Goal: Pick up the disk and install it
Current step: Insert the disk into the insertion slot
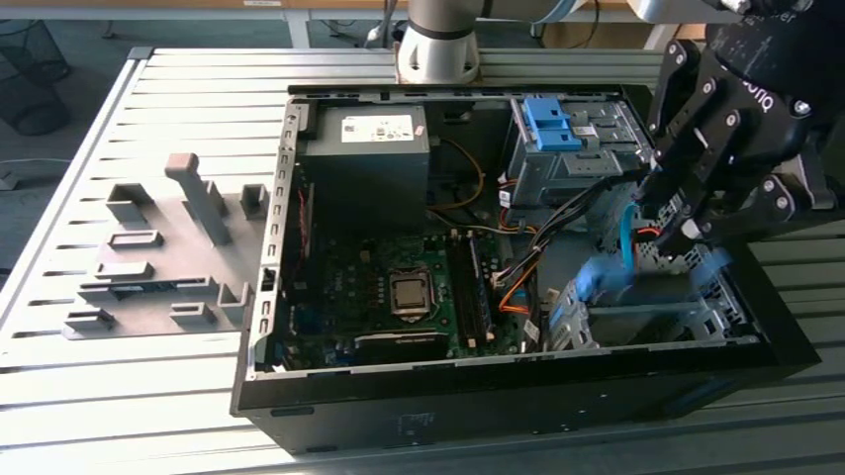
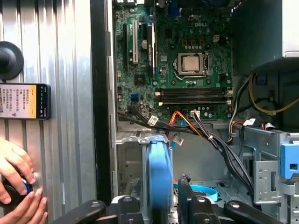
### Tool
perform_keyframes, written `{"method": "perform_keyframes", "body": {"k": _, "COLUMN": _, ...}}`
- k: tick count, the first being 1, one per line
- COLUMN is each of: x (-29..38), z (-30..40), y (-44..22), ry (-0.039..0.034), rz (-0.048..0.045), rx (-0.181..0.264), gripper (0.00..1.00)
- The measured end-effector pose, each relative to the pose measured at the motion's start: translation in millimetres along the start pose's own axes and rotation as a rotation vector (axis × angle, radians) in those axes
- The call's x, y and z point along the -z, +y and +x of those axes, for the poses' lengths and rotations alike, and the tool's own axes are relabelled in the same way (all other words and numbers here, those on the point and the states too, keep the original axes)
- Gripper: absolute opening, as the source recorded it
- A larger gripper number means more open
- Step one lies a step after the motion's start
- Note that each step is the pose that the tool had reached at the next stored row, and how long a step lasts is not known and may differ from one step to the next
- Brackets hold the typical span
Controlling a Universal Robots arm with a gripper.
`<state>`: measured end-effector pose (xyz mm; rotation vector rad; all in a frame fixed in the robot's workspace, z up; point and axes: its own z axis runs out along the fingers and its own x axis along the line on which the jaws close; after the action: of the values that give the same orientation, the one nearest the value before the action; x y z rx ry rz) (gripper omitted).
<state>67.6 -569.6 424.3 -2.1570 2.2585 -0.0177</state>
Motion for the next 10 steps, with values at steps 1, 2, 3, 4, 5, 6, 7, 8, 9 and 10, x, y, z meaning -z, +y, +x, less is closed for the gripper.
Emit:
{"method": "perform_keyframes", "body": {"k": 1, "x": -1.9, "z": 0.1, "y": 0.0, "ry": -0.0001, "rz": 0.0000, "rx": 0.000, "gripper": 0.44}}
{"method": "perform_keyframes", "body": {"k": 2, "x": -3.7, "z": 0.2, "y": 0.0, "ry": -0.0004, "rz": 0.0001, "rx": 0.000, "gripper": 0.44}}
{"method": "perform_keyframes", "body": {"k": 3, "x": -5.6, "z": 0.5, "y": 0.1, "ry": -0.0002, "rz": 0.0000, "rx": 0.000, "gripper": 0.44}}
{"method": "perform_keyframes", "body": {"k": 4, "x": -7.4, "z": 0.8, "y": 0.1, "ry": -0.0002, "rz": 0.0001, "rx": 0.000, "gripper": 0.44}}
{"method": "perform_keyframes", "body": {"k": 5, "x": -9.2, "z": 1.1, "y": 0.1, "ry": -0.0002, "rz": 0.0000, "rx": 0.000, "gripper": 0.44}}
{"method": "perform_keyframes", "body": {"k": 6, "x": -11.0, "z": 1.3, "y": 0.1, "ry": -0.0002, "rz": 0.0001, "rx": 0.000, "gripper": 0.44}}
{"method": "perform_keyframes", "body": {"k": 7, "x": -12.8, "z": 1.6, "y": 0.2, "ry": -0.0002, "rz": 0.0000, "rx": 0.000, "gripper": 0.42}}
{"method": "perform_keyframes", "body": {"k": 8, "x": -14.7, "z": 1.9, "y": 0.2, "ry": -0.0002, "rz": 0.0000, "rx": 0.000, "gripper": 0.42}}
{"method": "perform_keyframes", "body": {"k": 9, "x": -16.4, "z": 2.2, "y": 0.2, "ry": -0.0001, "rz": 0.0000, "rx": 0.000, "gripper": 0.36}}
{"method": "perform_keyframes", "body": {"k": 10, "x": -18.2, "z": 2.4, "y": 0.3, "ry": -0.0001, "rz": 0.0001, "rx": 0.000, "gripper": 0.30}}
